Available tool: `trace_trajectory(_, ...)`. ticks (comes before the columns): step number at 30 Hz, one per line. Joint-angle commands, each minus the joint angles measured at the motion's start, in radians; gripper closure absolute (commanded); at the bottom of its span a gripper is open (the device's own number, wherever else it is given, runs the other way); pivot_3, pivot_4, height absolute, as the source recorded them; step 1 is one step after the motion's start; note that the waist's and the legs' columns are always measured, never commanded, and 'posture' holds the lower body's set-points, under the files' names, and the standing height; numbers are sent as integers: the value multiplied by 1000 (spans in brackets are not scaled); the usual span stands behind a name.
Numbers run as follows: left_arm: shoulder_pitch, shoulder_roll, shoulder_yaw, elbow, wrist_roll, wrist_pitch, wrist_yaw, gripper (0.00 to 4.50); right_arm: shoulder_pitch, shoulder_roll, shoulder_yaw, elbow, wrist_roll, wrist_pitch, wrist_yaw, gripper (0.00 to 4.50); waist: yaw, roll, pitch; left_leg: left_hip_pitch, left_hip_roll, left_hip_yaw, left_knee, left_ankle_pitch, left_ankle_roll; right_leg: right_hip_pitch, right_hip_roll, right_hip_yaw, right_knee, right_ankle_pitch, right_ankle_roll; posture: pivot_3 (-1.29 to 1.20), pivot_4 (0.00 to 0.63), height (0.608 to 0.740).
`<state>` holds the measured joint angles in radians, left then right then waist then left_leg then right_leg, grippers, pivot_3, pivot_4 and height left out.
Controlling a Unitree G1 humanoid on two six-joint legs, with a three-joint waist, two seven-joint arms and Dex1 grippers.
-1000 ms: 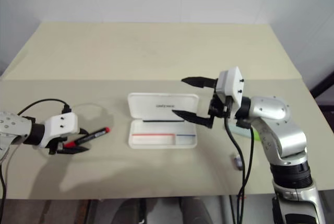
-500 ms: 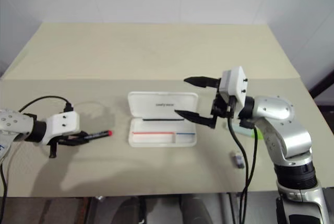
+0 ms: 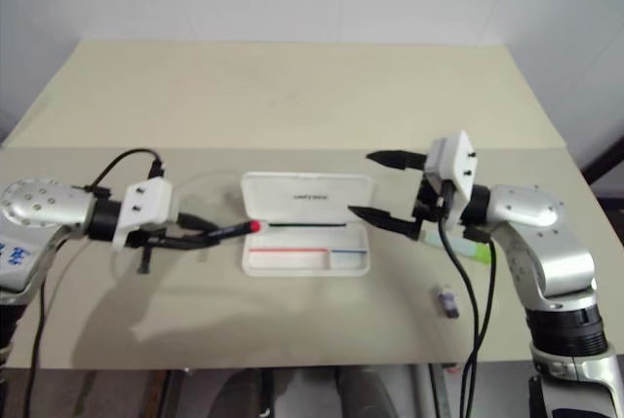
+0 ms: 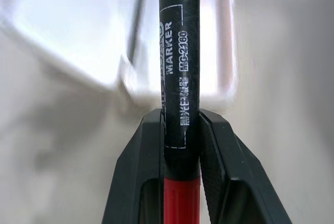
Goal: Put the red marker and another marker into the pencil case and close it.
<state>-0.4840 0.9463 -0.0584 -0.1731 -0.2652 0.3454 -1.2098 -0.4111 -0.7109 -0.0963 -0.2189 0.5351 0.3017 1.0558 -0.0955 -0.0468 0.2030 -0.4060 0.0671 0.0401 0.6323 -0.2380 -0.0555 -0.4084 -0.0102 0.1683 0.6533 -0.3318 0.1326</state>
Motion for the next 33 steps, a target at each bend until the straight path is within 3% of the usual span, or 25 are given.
trace_trajectory(1, -80, -68, -52, 40, 32, -18, 28, 3954, 43, -47, -61, 16, -16, -44, 25, 0, 8, 0, 0, 0, 0, 0, 1, 0, 0, 0, 0, 0, 0, 0, 0, 0, 150, 740)
trace_trajectory(12, -209, -288, -184, 178, 89, -46, 50, 3954, 204, -120, -214, -48, -1, -30, -15, 0, 11, 0, 0, 0, 0, -1, 2, 0, 0, 0, 0, 1, 1, 1, 1, 0, 150, 740)
trace_trajectory(19, -259, -351, -253, 274, 185, -149, 56, 3954, 246, -106, -223, -134, 14, 3, -69, 0, 14, 0, 0, 0, -1, -1, 6, 0, 0, 2, 1, 2, 1, 2, 3, 0, 150, 740)
trace_trajectory(25, -250, -391, -264, 278, 186, -166, 48, 3954, 260, -105, -227, -172, 30, 22, -101, 0, 15, 0, 0, 0, -1, -1, 6, 0, 0, 3, 1, 2, 1, 2, 4, 0, 150, 740)
trace_trajectory(33, -235, -432, -269, 247, 186, -156, 73, 1250, 249, -101, -213, -171, 34, 21, -117, 0, 16, 0, 0, 0, -1, -2, 6, 0, 0, 3, 1, 2, 0, 2, 4, 0, 150, 740)
